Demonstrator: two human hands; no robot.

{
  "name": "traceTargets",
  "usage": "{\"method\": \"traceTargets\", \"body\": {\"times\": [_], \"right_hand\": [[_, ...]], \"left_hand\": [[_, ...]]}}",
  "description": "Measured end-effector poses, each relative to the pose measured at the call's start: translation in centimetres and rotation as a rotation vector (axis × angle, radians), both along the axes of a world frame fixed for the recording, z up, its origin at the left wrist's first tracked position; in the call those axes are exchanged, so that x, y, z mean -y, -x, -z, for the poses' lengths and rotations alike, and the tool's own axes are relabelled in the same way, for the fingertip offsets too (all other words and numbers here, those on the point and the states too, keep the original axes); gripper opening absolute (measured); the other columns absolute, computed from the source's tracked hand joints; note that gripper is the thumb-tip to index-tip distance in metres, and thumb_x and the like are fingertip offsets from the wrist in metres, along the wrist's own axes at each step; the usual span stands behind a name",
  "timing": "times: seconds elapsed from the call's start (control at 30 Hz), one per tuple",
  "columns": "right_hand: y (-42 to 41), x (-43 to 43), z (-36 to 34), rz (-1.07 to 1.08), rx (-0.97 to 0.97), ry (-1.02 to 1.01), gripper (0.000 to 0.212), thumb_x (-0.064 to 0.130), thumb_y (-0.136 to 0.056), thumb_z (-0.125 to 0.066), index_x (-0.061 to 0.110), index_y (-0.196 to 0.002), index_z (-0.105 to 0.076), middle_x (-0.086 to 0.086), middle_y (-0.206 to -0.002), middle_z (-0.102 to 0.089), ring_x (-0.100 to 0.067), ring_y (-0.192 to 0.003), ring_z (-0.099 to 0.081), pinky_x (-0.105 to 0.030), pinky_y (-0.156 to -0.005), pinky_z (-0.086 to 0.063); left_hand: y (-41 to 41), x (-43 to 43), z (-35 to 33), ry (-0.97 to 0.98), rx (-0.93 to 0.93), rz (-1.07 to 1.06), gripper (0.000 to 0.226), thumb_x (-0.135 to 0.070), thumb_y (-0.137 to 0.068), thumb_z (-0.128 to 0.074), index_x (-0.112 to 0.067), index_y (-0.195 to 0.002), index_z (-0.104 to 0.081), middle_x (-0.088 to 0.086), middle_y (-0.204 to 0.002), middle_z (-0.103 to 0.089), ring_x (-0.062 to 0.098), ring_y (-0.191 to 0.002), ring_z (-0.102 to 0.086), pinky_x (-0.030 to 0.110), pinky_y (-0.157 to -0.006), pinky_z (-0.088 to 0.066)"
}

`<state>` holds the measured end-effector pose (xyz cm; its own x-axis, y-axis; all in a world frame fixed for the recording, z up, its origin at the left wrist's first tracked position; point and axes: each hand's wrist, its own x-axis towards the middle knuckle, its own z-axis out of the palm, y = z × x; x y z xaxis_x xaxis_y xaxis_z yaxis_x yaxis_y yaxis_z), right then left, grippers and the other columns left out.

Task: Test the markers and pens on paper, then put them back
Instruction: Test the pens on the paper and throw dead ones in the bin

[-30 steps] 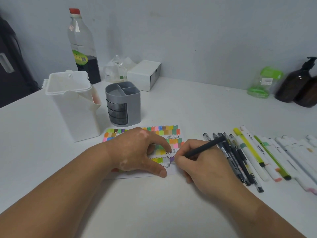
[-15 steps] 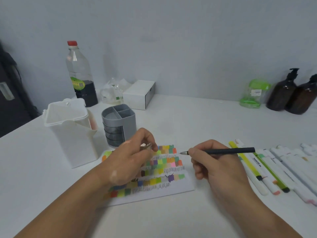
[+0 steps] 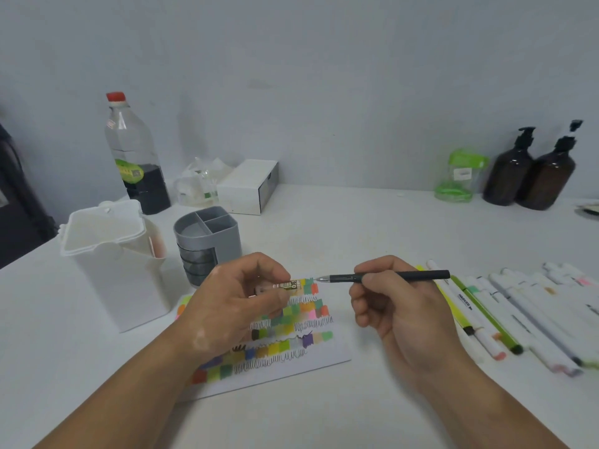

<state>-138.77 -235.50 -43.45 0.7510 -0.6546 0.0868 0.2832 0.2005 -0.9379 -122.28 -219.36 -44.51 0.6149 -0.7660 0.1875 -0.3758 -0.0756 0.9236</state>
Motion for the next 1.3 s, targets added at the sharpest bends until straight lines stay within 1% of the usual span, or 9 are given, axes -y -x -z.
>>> {"method": "traceTargets", "body": {"times": [0.2, 0.33, 0.63, 0.77, 0.9, 1.0, 1.13, 1.2, 1.3], "right_hand": [[-0.2, -0.5, 0.2, -0.024, -0.025, 0.026, 0.019, 0.004, -0.078, -0.064, 0.017, -0.069, -0.075, -0.014, -0.064, -0.065, -0.018, -0.051, -0.057, -0.025, -0.045, -0.047], [-0.1, -0.6, 0.2, -0.058, -0.026, 0.043, 0.016, 0.007, -0.077, -0.065, 0.016, -0.073, -0.076, -0.015, -0.066, -0.067, -0.019, -0.053, -0.059, -0.025, -0.046, -0.049], [-0.3, -1.6, 0.4, -0.116, -0.087, 0.189, 0.013, 0.024, -0.079, -0.072, 0.019, -0.087, -0.081, -0.012, -0.073, -0.075, -0.016, -0.058, -0.063, -0.024, -0.054, -0.051], [-0.3, -1.7, 0.4, -0.112, -0.074, 0.191, 0.011, 0.029, -0.082, -0.083, 0.02, -0.088, -0.082, -0.012, -0.073, -0.075, -0.016, -0.057, -0.062, -0.024, -0.055, -0.051], [-0.4, -1.8, 0.6, -0.1, -0.078, 0.212, 0.014, 0.031, -0.081, -0.076, 0.021, -0.088, -0.083, -0.009, -0.07, -0.074, -0.015, -0.056, -0.061, -0.024, -0.055, -0.052], [-0.6, -1.9, 0.8, -0.107, -0.092, 0.227, 0.006, 0.027, -0.087, -0.079, 0.022, -0.09, -0.082, -0.007, -0.069, -0.072, -0.014, -0.057, -0.061, -0.023, -0.055, -0.052], [0.1, -0.2, -0.2, -0.031, -0.095, 0.183, 0.016, 0.029, -0.077, -0.076, 0.017, -0.086, -0.08, -0.008, -0.07, -0.072, -0.016, -0.056, -0.059, -0.024, -0.052, -0.05], [1.1, 0.9, -1.2, -0.055, -0.189, 0.293, 0.013, 0.027, -0.075, -0.075, 0.015, -0.078, -0.078, -0.009, -0.071, -0.074, -0.017, -0.056, -0.059, -0.025, -0.052, -0.049], [2.1, 0.5, -1.9, -0.164, -0.502, 0.699, 0.007, 0.034, -0.082, -0.079, 0.028, -0.08, -0.075, 0.0, -0.068, -0.075, -0.006, -0.053, -0.059, -0.021, -0.055, -0.047]], "left_hand": [[0.4, 0.0, -0.2, 0.054, -0.121, 0.052, 0.02, -0.027, -0.073, -0.082, -0.024, -0.091, -0.074, 0.012, -0.079, -0.074, 0.026, -0.075, -0.072, 0.033, -0.077, -0.06], [0.8, 0.1, -0.4, 0.033, -0.13, 0.062, 0.02, -0.029, -0.072, -0.083, -0.026, -0.09, -0.074, 0.01, -0.084, -0.077, 0.025, -0.079, -0.075, 0.036, -0.078, -0.06], [2.0, 0.6, -0.7, 0.144, -0.234, 0.106, 0.017, -0.012, -0.067, -0.081, -0.012, -0.083, -0.076, 0.014, -0.076, -0.074, 0.022, -0.069, -0.069, 0.027, -0.067, -0.059], [2.2, 0.7, -0.8, 0.181, -0.224, 0.1, 0.013, -0.011, -0.067, -0.081, -0.013, -0.079, -0.076, 0.011, -0.071, -0.072, 0.02, -0.065, -0.068, 0.024, -0.064, -0.056], [1.9, 0.4, -0.6, 0.189, -0.197, 0.095, 0.013, -0.016, -0.067, -0.082, -0.015, -0.079, -0.077, 0.012, -0.071, -0.071, 0.022, -0.065, -0.067, 0.027, -0.065, -0.056], [1.7, 0.4, -0.6, 0.153, -0.161, 0.087, 0.012, -0.019, -0.072, -0.085, -0.019, -0.081, -0.077, 0.009, -0.074, -0.073, 0.021, -0.07, -0.068, 0.029, -0.069, -0.057], [1.2, 0.4, -0.8, 0.126, -0.091, 0.002, 0.016, -0.031, -0.072, -0.087, -0.026, -0.084, -0.078, 0.005, -0.075, -0.073, 0.024, -0.07, -0.069, 0.027, -0.07, -0.059], [0.8, 0.2, -0.8, 0.103, -0.093, -0.022, 0.011, -0.027, -0.074, -0.083, -0.026, -0.084, -0.079, 0.005, -0.075, -0.073, 0.021, -0.069, -0.069, 0.022, -0.068, -0.058], [0.6, 0.1, -0.5, 0.017, -0.082, 0.067, 0.012, -0.012, -0.082, -0.081, -0.023, -0.086, -0.079, 0.005, -0.074, -0.072, 0.014, -0.065, -0.064, 0.024, -0.065, -0.053]]}}
